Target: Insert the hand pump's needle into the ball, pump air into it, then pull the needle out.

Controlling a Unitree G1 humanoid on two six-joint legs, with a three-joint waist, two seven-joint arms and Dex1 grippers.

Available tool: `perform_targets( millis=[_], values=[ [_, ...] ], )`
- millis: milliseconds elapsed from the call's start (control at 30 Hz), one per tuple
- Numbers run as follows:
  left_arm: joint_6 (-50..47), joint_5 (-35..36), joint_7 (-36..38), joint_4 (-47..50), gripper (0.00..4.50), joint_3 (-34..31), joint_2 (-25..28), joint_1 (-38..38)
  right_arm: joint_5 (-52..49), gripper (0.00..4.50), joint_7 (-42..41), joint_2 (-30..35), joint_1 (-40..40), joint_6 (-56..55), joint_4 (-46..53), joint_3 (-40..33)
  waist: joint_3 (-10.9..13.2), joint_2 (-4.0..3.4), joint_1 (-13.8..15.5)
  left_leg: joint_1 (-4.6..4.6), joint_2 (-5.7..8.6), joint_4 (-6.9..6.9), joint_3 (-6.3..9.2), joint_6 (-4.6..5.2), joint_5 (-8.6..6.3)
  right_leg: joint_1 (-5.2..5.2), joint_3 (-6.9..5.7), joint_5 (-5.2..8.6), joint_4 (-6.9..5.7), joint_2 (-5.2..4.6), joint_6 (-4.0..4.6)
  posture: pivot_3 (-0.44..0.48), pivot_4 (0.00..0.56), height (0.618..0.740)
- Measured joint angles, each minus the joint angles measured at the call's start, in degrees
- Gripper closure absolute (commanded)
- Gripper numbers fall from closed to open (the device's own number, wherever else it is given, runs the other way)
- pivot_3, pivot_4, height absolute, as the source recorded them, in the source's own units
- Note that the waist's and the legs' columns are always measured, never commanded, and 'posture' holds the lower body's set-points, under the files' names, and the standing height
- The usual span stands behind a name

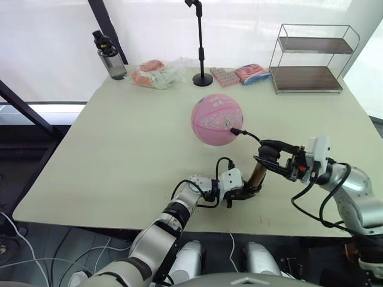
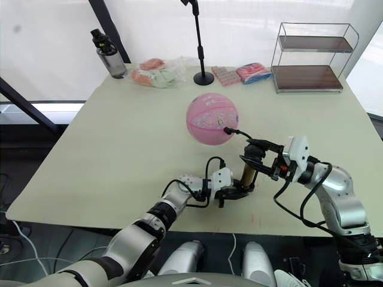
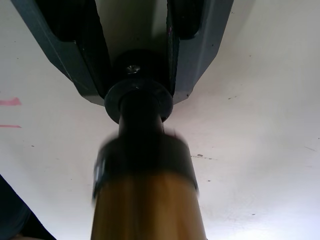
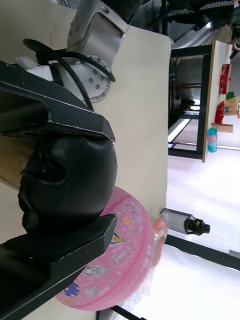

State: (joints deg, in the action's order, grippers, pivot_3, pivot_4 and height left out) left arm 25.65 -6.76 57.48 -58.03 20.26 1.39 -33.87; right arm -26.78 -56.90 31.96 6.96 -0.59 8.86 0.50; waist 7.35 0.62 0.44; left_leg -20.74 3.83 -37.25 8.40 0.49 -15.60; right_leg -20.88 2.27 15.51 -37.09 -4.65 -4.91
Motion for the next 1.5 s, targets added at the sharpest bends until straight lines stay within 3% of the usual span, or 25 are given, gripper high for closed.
perform_targets(
  millis=[233, 400, 633, 1200, 1267, 1500],
  values=[
    [0.01, -0.01, 0.0, 0.08, 3.43, 0.01, 0.13, 0.17, 1.91, 2.68, 0.09, -0.11, -0.14, -1.91, 0.89, 1.07, -0.01, -0.01, -0.05, 0.0, 0.0, 0.0, 0.01, 0.0, 0.0, 0.02, 0.0, 0.0, 0.03, 0.0, 0.0, 0.0, 0.15, 0.74],
    [0.19, -0.01, 0.12, 0.31, 3.43, 0.07, 0.09, 0.26, 0.54, 2.68, 0.21, 2.69, 0.79, 3.44, 3.92, 0.75, 0.06, -0.06, -0.01, -0.05, 0.0, 0.02, 0.02, 0.0, 0.0, -0.01, 0.01, 0.0, 0.06, -0.01, 0.01, 0.0, 0.15, 0.74],
    [0.21, 0.17, 0.84, 0.64, 3.43, 0.06, 0.02, 0.27, -6.35, 2.68, 1.22, 6.61, 4.87, 13.35, 9.92, -3.45, 0.39, -0.19, 0.18, -0.21, -0.01, 0.04, 0.02, 0.0, 0.0, -0.07, 0.0, -0.01, 0.13, -0.06, 0.01, 0.0, 0.15, 0.74],
    [0.21, 0.56, 1.45, 1.36, 3.43, 0.0, -0.17, 0.24, -22.98, 2.68, 2.77, 14.86, 18.56, 29.01, 13.17, -13.28, 0.81, -0.19, 0.27, -0.64, -0.04, -0.01, 0.03, 0.0, 0.0, -0.46, -0.04, -0.03, 0.11, -0.18, 0.0, 0.0, 0.15, 0.74],
    [0.22, 0.7, 1.67, 1.74, 3.43, 0.0, -0.21, 0.28, -23.37, 2.68, 3.37, 14.62, 18.92, 29.41, 13.16, -13.28, 0.78, -0.26, 0.34, -1.04, -0.01, -0.14, 0.03, 0.0, 0.02, -0.83, -0.04, -0.04, -0.01, -0.23, 0.0, 0.0, 0.15, 0.74],
    [0.16, 0.62, 1.78, 1.81, 3.43, 0.08, -0.11, 0.37, -21.86, 2.68, 2.81, 14.39, 16.61, 27.29, 14.99, -13.79, 0.75, -0.27, 0.3, -1.0, 0.0, -0.14, 0.02, 0.01, 0.01, -0.79, -0.08, -0.03, 0.0, -0.23, -0.01, 0.0, 0.15, 0.74]
  ],
)
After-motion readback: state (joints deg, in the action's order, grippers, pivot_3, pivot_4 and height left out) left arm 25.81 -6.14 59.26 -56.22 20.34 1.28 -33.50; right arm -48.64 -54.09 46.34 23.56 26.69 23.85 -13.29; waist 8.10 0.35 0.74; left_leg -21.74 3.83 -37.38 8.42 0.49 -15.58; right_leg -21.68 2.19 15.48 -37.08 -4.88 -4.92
